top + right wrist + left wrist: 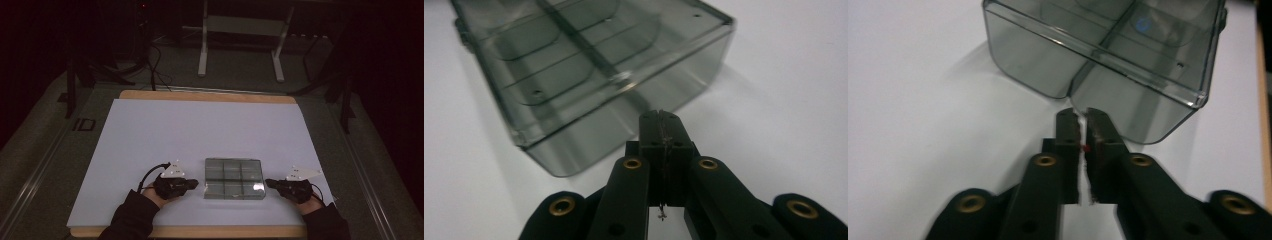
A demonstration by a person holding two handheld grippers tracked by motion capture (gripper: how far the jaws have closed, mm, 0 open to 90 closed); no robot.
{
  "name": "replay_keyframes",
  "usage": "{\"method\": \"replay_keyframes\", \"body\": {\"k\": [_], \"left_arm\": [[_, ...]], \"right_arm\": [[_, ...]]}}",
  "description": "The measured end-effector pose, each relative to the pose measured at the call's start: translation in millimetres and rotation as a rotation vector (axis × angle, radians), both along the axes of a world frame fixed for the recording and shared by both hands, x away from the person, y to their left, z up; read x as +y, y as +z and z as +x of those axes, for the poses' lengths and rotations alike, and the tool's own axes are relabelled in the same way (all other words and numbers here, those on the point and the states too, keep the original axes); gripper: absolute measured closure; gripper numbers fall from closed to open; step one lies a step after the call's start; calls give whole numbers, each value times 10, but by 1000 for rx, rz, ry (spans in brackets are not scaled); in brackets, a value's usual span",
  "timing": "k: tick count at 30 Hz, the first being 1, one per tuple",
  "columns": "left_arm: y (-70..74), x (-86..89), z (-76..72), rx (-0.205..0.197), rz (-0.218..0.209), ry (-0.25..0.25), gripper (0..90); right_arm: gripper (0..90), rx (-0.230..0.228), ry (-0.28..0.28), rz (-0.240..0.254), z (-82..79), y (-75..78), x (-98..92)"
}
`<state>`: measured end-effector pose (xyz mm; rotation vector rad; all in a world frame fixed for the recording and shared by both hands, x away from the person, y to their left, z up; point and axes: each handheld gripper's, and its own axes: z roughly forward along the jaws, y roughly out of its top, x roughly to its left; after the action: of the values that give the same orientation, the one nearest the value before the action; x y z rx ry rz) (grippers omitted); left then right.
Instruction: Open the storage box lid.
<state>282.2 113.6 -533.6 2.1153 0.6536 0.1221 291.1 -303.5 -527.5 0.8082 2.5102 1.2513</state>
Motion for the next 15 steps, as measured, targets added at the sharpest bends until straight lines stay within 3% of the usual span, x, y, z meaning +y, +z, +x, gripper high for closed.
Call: {"method": "replay_keyframes", "body": {"k": [8, 15], "left_arm": [[-25, -87, -13, -8, 33, -40, 900], [-18, -114, -7, -9, 22, -56, 900]], "right_arm": [[900, 14, 30, 0, -46, -33, 63], [900, 10, 39, 16, -69, -3, 42]]}}
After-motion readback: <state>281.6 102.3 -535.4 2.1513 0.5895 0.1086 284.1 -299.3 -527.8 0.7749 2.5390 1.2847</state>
